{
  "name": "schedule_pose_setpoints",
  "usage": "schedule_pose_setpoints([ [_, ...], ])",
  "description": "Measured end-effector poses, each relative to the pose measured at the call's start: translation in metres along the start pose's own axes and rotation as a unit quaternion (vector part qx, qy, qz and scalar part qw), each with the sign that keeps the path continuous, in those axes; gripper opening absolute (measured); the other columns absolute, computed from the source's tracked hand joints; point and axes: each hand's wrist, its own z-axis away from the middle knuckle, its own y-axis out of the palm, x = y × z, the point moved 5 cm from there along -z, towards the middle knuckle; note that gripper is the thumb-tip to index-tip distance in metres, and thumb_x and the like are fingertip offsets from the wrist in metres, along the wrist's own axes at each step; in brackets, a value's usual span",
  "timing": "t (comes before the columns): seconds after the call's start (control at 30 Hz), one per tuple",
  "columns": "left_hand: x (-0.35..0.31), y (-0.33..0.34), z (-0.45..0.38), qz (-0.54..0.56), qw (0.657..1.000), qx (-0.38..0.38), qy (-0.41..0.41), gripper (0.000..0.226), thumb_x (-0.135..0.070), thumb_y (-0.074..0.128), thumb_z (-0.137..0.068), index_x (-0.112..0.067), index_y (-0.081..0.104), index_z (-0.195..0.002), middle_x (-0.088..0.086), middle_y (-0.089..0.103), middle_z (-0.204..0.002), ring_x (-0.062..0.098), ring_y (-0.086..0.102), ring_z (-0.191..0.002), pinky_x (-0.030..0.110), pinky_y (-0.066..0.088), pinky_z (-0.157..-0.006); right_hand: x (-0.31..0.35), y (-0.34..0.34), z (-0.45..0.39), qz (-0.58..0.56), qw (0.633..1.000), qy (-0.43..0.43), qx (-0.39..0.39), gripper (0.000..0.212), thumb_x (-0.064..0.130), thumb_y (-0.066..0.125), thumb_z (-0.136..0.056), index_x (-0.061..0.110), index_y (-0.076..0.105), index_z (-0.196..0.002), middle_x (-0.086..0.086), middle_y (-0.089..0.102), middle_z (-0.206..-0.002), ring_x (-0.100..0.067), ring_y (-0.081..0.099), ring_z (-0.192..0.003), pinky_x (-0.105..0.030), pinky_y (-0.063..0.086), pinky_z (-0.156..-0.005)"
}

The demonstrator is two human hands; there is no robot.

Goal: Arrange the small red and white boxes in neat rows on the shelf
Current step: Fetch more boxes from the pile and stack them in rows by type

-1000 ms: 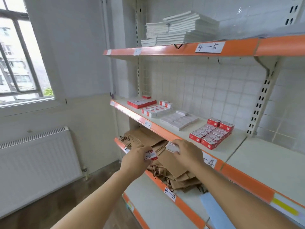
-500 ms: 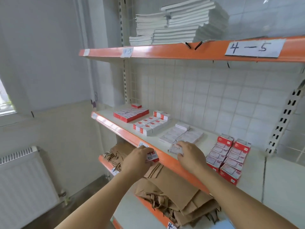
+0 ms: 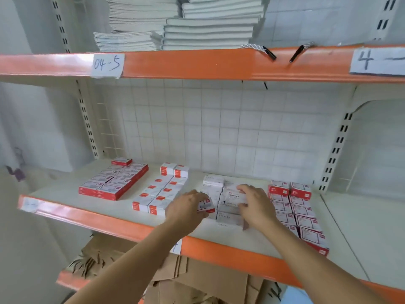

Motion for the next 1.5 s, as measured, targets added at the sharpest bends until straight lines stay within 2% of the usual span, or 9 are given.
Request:
schedule_pose_setpoints([
  [0.13,-0.009,0.013,-0.026,0.009,0.999,0.015,0.040,0.055,-0.036,0.066,-0.086,-0.034,0.042,-0.136,-0.011,0.055,-0.128,0.012,0.054,-0.114,0.029,0.050,-0.081,-0.011,-0.003,-0.019,0.022,0.999,0.032,-0.011,0.051,0.011,0.054,-0.088,0.026,0.043,-0.136,0.009,0.052,-0.132,-0.016,0.038,-0.125,-0.030,0.044,-0.083],
  [0.23,-0.011,0.022,-0.044,0.045,0.998,0.031,0.036,0.065,-0.033,0.068,-0.084,-0.035,0.032,-0.139,-0.010,0.055,-0.129,0.014,0.053,-0.116,0.031,0.050,-0.082,-0.015,-0.002,-0.036,0.024,0.999,0.039,-0.010,0.052,0.009,0.054,-0.089,0.024,0.042,-0.137,0.007,0.051,-0.134,-0.017,0.039,-0.125,-0.031,0.046,-0.086],
  [0.33,-0.009,0.025,-0.056,0.045,0.998,0.041,0.035,0.066,-0.034,0.068,-0.084,-0.036,0.031,-0.138,-0.010,0.055,-0.129,0.013,0.053,-0.116,0.032,0.050,-0.083,-0.017,0.005,-0.051,0.025,0.999,0.047,0.001,0.052,0.008,0.053,-0.089,0.023,0.041,-0.138,0.004,0.051,-0.135,-0.018,0.041,-0.125,-0.035,0.048,-0.091],
  [0.43,-0.003,0.026,-0.067,0.044,0.997,0.043,0.039,0.067,-0.033,0.068,-0.084,-0.035,0.030,-0.139,-0.009,0.054,-0.131,0.014,0.052,-0.117,0.033,0.052,-0.082,-0.018,0.012,-0.064,0.030,0.998,0.057,0.012,0.051,0.006,0.050,-0.090,0.023,0.040,-0.138,0.004,0.051,-0.135,-0.018,0.041,-0.126,-0.034,0.045,-0.091],
  [0.67,0.012,0.025,-0.081,0.033,0.997,0.055,0.053,0.068,-0.031,0.068,-0.084,-0.034,0.029,-0.140,-0.006,0.052,-0.135,0.016,0.051,-0.120,0.036,0.050,-0.090,-0.018,0.029,-0.088,0.034,0.996,0.076,0.028,0.052,0.001,0.049,-0.089,0.020,0.041,-0.137,0.001,0.051,-0.135,-0.020,0.041,-0.126,-0.034,0.045,-0.095],
  [0.9,0.024,0.021,-0.089,0.051,0.994,0.063,0.077,0.068,-0.029,0.067,-0.085,-0.034,0.028,-0.139,-0.006,0.053,-0.134,0.017,0.052,-0.119,0.035,0.050,-0.089,-0.020,0.037,-0.091,0.036,0.995,0.081,0.046,0.056,-0.001,0.049,-0.086,0.020,0.042,-0.138,0.000,0.048,-0.139,-0.020,0.042,-0.128,-0.032,0.042,-0.098],
  [1.03,0.030,0.018,-0.089,0.062,0.992,0.065,0.093,0.068,-0.028,0.068,-0.084,-0.034,0.029,-0.139,-0.006,0.054,-0.134,0.018,0.052,-0.118,0.036,0.050,-0.089,0.000,0.027,-0.083,0.055,0.998,0.042,0.007,0.059,0.001,0.049,-0.085,0.022,0.041,-0.139,0.003,0.045,-0.141,-0.017,0.035,-0.132,-0.031,0.038,-0.100],
  [1.27,0.041,0.003,-0.080,0.082,0.985,0.036,0.145,0.066,-0.027,0.070,-0.081,-0.033,0.034,-0.136,-0.005,0.059,-0.123,0.017,0.056,-0.109,0.028,0.045,-0.079,0.076,0.029,-0.050,0.006,0.997,-0.079,0.000,0.046,0.018,0.051,-0.087,0.021,0.049,-0.133,0.007,0.053,-0.132,-0.014,0.043,-0.123,-0.029,0.039,-0.096],
  [1.5,0.063,-0.015,-0.056,0.077,0.988,0.027,0.128,0.071,-0.025,0.070,-0.083,-0.031,0.030,-0.142,-0.003,0.059,-0.125,0.019,0.054,-0.113,0.033,0.048,-0.090,0.114,0.043,-0.033,0.031,0.992,-0.120,0.034,0.041,0.016,0.052,-0.091,0.021,0.049,-0.132,0.003,0.053,-0.128,-0.018,0.046,-0.118,-0.033,0.044,-0.090],
])
